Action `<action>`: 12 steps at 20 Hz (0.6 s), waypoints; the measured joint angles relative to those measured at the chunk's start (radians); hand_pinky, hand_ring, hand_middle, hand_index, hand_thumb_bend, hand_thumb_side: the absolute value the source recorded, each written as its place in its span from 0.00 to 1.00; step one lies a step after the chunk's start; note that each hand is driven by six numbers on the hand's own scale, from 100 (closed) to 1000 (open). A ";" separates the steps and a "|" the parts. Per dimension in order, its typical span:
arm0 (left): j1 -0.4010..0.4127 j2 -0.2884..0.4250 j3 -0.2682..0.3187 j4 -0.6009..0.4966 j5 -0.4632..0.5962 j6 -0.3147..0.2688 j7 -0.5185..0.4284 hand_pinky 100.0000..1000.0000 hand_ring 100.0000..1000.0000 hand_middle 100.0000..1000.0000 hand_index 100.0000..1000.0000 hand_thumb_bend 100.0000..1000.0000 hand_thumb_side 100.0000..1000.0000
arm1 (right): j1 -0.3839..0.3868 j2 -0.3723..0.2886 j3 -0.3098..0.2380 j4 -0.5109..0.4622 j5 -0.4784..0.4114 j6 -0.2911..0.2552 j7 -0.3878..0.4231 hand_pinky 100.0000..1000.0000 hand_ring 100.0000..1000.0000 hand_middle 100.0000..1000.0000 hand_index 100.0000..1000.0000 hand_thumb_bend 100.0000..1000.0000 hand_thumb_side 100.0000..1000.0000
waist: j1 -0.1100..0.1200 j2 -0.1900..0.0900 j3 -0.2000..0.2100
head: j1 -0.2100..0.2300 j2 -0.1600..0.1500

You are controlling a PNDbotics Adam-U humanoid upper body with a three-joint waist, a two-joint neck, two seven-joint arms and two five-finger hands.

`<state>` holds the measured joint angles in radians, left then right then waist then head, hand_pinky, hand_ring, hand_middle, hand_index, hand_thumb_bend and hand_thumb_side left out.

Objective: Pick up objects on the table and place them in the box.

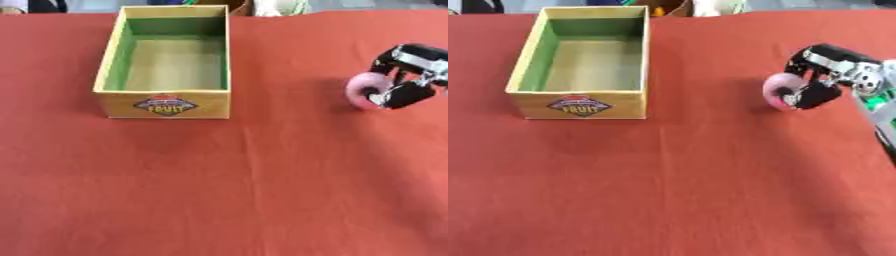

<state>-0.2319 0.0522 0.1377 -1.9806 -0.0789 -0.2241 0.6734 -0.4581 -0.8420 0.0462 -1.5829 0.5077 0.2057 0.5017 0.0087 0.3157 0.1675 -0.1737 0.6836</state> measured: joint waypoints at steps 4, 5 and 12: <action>-0.004 0.000 0.000 0.000 0.000 -0.001 -0.001 0.53 0.45 0.38 0.55 0.00 0.62 | -0.014 -0.011 0.002 -0.048 0.002 0.007 -0.035 0.49 0.63 0.37 0.48 0.00 0.00 | -0.006 0.000 0.004 | 0.000 -0.005; -0.005 0.000 0.000 0.000 0.000 -0.001 -0.001 0.53 0.45 0.38 0.55 0.00 0.62 | -0.020 -0.012 0.004 -0.061 0.005 0.008 -0.044 0.49 0.63 0.37 0.47 0.00 0.00 | -0.007 0.000 0.005 | 0.000 -0.007; -0.005 0.000 0.000 0.000 0.000 -0.003 -0.003 0.53 0.45 0.38 0.55 0.00 0.61 | -0.120 -0.016 0.042 -0.132 0.029 0.006 -0.061 0.48 0.61 0.35 0.45 0.00 0.00 | -0.013 0.000 0.010 | -0.007 -0.008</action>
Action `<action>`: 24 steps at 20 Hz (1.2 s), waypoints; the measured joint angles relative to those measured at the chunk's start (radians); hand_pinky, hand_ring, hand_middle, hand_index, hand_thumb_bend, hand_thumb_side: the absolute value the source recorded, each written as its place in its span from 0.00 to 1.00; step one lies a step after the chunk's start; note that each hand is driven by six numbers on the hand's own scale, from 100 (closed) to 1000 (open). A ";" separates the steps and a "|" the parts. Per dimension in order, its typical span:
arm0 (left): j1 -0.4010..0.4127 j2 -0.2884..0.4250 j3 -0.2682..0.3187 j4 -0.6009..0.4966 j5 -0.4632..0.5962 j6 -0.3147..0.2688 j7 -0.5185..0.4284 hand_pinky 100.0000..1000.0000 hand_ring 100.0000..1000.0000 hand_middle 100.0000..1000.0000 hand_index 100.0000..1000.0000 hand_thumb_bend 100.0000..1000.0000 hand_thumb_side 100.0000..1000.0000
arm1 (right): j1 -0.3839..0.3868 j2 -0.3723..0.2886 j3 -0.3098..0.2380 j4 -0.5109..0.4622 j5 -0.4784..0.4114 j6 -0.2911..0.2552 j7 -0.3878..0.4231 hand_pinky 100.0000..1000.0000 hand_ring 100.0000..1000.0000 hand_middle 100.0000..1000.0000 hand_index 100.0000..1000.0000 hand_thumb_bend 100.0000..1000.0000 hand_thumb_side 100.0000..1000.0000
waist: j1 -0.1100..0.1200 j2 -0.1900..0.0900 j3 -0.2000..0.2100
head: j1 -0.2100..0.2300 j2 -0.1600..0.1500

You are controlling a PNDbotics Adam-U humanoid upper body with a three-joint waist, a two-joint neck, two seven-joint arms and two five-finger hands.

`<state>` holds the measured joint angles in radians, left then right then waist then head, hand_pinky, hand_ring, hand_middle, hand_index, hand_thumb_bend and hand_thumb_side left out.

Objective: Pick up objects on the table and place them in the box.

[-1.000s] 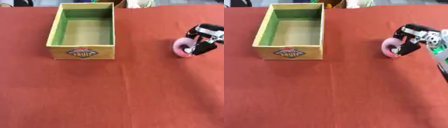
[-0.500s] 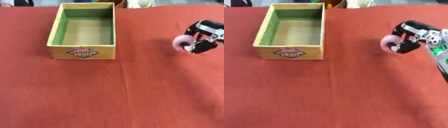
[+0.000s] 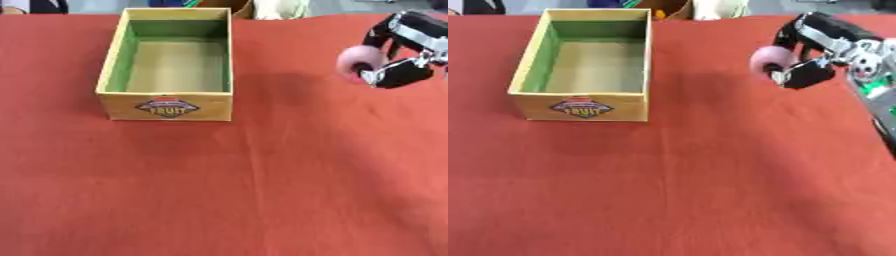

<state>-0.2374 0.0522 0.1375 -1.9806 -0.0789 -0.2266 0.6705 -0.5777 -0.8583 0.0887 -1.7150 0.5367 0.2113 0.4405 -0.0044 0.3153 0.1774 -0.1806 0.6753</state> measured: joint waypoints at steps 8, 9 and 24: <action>0.001 0.000 -0.006 0.000 0.003 0.003 -0.004 0.53 0.45 0.38 0.56 0.00 0.61 | -0.242 0.103 0.053 0.015 0.008 -0.010 0.032 0.50 0.61 0.34 0.45 0.00 0.00 | 0.009 -0.004 -0.005 | -0.015 0.000; 0.002 0.000 -0.006 0.000 0.005 0.003 -0.005 0.53 0.45 0.38 0.56 0.00 0.61 | -0.271 0.123 0.060 0.022 0.018 -0.012 0.035 0.50 0.61 0.34 0.46 0.00 0.00 | 0.011 -0.004 -0.007 | -0.016 0.000; 0.010 -0.001 -0.028 0.000 0.026 0.007 -0.023 0.53 0.45 0.38 0.55 0.00 0.61 | -0.530 0.415 0.174 0.274 0.197 -0.047 -0.002 0.50 0.58 0.34 0.46 0.00 0.00 | 0.010 -0.005 -0.004 | -0.027 0.000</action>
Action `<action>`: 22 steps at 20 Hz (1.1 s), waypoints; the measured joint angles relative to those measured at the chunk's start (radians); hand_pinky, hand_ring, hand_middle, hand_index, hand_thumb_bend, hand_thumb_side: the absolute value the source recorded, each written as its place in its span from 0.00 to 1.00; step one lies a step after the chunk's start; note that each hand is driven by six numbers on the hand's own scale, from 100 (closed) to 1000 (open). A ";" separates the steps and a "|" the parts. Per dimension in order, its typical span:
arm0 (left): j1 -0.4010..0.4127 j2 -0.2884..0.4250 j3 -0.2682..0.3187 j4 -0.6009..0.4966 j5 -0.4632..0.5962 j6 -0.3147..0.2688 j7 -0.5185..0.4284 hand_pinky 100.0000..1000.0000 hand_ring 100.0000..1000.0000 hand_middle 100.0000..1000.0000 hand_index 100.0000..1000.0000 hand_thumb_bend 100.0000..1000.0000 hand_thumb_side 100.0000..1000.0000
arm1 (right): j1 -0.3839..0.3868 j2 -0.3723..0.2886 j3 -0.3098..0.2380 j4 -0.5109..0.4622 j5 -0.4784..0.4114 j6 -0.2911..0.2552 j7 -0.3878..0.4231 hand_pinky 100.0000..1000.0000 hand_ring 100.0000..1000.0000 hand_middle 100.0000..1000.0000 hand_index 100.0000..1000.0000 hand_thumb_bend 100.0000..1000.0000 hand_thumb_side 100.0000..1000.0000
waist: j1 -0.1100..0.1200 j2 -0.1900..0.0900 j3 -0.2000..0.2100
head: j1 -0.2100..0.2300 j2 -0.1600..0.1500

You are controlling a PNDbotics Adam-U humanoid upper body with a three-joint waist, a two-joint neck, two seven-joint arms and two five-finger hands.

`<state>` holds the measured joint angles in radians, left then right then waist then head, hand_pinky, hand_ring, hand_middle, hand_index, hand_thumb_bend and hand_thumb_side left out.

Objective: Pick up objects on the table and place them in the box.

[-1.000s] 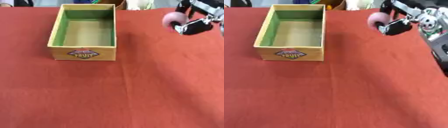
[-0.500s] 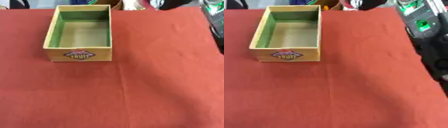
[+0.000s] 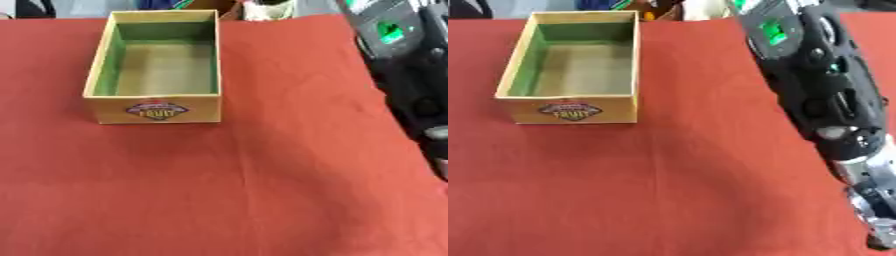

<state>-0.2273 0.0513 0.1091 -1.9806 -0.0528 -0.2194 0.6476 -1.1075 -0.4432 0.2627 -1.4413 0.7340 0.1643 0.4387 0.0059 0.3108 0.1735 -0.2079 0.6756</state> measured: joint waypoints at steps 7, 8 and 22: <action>0.001 -0.007 -0.013 0.000 0.010 0.001 -0.015 0.53 0.45 0.38 0.55 0.00 0.62 | -0.030 0.094 0.020 0.215 0.102 -0.028 -0.070 0.51 0.58 0.35 0.47 0.00 0.00 | -0.002 0.000 0.047 | -0.032 -0.001; 0.001 -0.007 -0.014 0.000 0.011 0.001 -0.016 0.53 0.45 0.38 0.55 0.00 0.62 | -0.036 0.104 0.022 0.244 0.118 -0.036 -0.079 0.52 0.58 0.36 0.47 0.00 0.00 | -0.002 0.000 0.050 | -0.034 -0.001; 0.000 -0.007 -0.027 0.000 0.027 0.004 -0.043 0.53 0.45 0.38 0.55 0.00 0.62 | -0.075 0.193 0.006 0.530 0.260 -0.123 -0.066 0.59 0.67 0.47 0.74 0.00 0.07 | -0.003 0.000 0.069 | -0.053 -0.004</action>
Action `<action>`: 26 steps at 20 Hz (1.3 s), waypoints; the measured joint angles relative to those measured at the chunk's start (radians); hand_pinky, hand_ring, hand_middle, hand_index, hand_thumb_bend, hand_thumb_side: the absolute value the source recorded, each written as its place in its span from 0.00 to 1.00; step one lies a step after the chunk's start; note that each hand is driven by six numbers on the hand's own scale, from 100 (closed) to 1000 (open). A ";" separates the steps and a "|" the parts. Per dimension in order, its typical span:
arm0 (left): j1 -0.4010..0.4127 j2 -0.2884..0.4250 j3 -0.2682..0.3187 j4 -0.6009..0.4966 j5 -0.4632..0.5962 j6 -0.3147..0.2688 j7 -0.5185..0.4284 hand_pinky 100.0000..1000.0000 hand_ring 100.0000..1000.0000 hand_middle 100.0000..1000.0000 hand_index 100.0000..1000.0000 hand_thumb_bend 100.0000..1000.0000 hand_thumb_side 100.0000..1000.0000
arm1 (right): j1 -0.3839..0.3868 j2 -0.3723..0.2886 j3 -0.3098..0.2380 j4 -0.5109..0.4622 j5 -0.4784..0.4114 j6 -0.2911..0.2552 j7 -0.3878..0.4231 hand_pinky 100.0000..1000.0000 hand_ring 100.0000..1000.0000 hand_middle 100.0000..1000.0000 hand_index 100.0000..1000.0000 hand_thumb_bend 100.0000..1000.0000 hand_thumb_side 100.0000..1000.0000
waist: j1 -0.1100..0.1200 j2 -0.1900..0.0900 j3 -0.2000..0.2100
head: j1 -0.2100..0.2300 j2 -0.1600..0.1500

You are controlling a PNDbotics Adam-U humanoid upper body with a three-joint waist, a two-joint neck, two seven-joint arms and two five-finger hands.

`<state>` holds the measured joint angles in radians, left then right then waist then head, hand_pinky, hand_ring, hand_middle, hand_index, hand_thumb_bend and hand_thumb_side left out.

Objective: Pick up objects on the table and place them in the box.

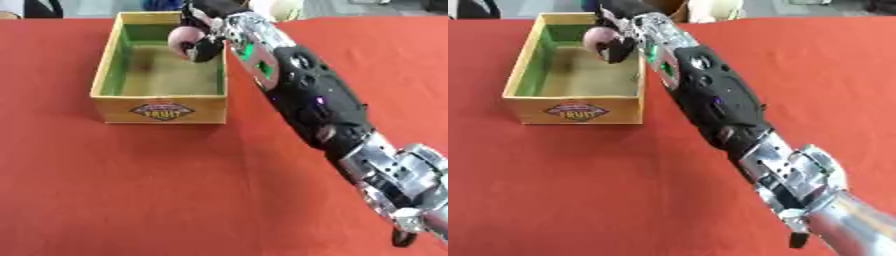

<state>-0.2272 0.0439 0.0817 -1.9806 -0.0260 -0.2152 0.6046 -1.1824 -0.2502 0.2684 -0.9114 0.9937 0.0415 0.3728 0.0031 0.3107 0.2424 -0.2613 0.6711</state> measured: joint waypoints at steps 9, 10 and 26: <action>0.000 0.000 -0.005 0.000 0.001 0.001 -0.001 0.53 0.45 0.38 0.55 0.00 0.62 | -0.001 0.006 -0.006 0.016 0.039 -0.021 0.031 0.71 0.83 0.75 0.93 0.19 0.39 | 0.000 0.000 0.001 | -0.002 0.000; 0.000 0.000 -0.005 0.000 0.001 0.001 -0.002 0.53 0.45 0.38 0.55 0.00 0.62 | -0.002 0.007 -0.006 0.016 0.045 -0.020 0.034 0.72 0.84 0.76 0.94 0.29 0.41 | 0.000 0.000 0.001 | -0.002 0.000; -0.001 0.000 -0.004 0.000 0.000 0.000 0.000 0.54 0.45 0.39 0.55 0.00 0.62 | 0.008 -0.085 0.008 -0.210 -0.060 -0.005 0.019 0.69 0.81 0.72 0.95 0.32 0.52 | -0.008 0.000 -0.024 | 0.011 0.000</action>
<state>-0.2287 0.0439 0.0778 -1.9806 -0.0263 -0.2152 0.6048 -1.1743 -0.3349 0.2766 -1.1217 0.9333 0.0363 0.3919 -0.0053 0.3108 0.2188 -0.2507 0.6712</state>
